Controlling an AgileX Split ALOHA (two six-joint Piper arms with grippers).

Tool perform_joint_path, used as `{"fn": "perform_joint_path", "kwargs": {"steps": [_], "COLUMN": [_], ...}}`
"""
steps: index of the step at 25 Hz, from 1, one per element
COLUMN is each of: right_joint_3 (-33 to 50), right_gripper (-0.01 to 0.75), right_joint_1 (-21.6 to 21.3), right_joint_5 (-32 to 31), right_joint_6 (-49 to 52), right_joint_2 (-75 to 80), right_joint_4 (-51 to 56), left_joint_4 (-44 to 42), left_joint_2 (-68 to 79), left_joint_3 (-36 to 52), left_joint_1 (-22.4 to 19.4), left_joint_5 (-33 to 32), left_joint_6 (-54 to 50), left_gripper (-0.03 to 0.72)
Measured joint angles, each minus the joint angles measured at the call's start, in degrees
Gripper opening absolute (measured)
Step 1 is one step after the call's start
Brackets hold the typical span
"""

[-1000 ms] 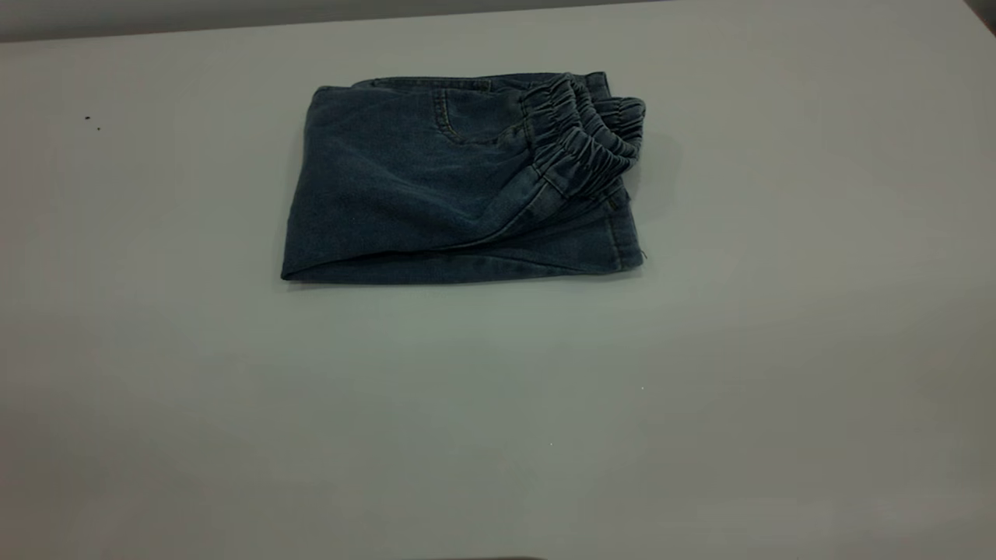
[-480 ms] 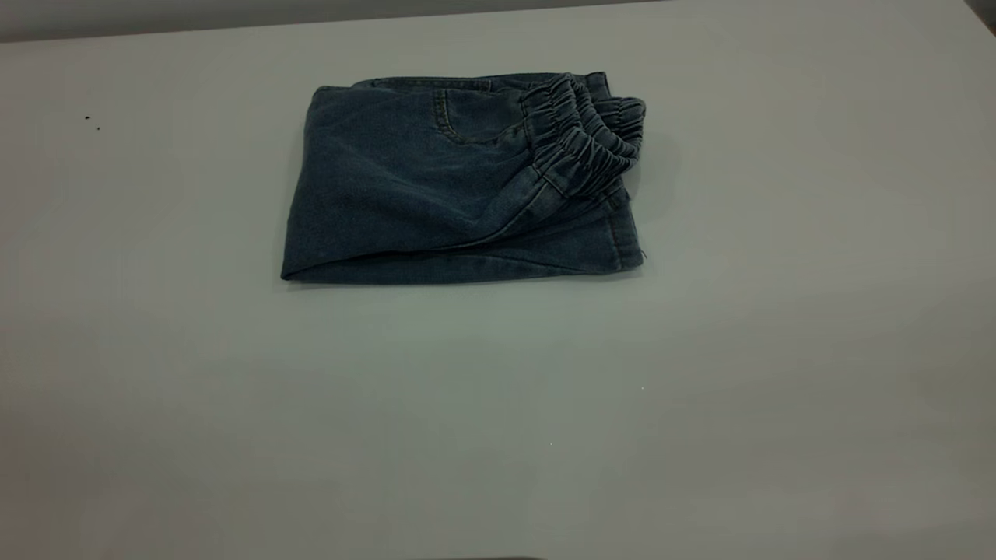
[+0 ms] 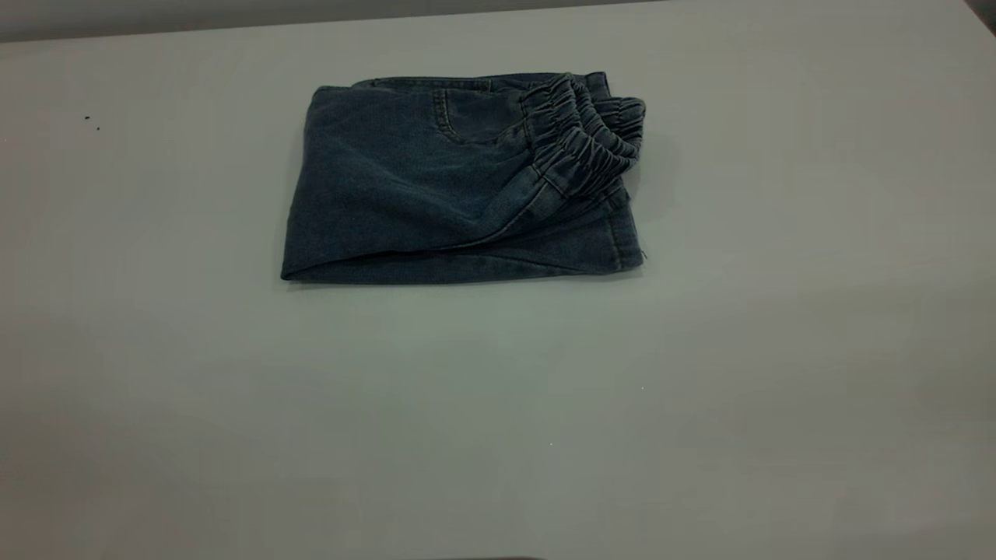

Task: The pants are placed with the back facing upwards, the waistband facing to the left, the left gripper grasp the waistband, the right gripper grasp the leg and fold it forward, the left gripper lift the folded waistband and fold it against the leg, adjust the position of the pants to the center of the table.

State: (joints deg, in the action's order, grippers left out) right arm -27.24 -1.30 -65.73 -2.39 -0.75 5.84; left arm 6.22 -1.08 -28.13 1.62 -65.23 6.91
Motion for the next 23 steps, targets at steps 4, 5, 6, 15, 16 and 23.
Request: {"fn": "perform_joint_path", "kwargs": {"steps": [4,5,6,15,16,23], "right_joint_3": [0.00,0.00,0.00,0.00,0.00,0.00], "right_gripper": [0.465,0.465,0.465,0.465,0.465,0.465], "right_joint_1": [0.00,0.00,0.00,0.00,0.00,0.00], "right_joint_5": [0.25,0.24,0.30,0.34,0.34,0.34], "right_joint_6": [3.69,3.89,4.00,4.22,4.22,4.29], "right_joint_2": [0.00,0.00,0.00,0.00,0.00,0.00], "right_joint_4": [-2.18,-2.17,-2.19,-2.24,-2.24,-2.24], "left_joint_4": [0.00,0.00,0.00,0.00,0.00,0.00], "left_joint_2": [0.00,0.00,0.00,0.00,0.00,0.00], "left_joint_3": [0.00,0.00,0.00,0.00,0.00,0.00], "left_joint_1": [0.00,0.00,0.00,0.00,0.00,0.00], "left_joint_5": [-0.06,-0.06,-0.06,-0.06,-0.06,-0.06], "left_joint_6": [0.00,0.00,0.00,0.00,0.00,0.00], "left_gripper": [0.535,0.535,0.535,0.535,0.535,0.535]}}
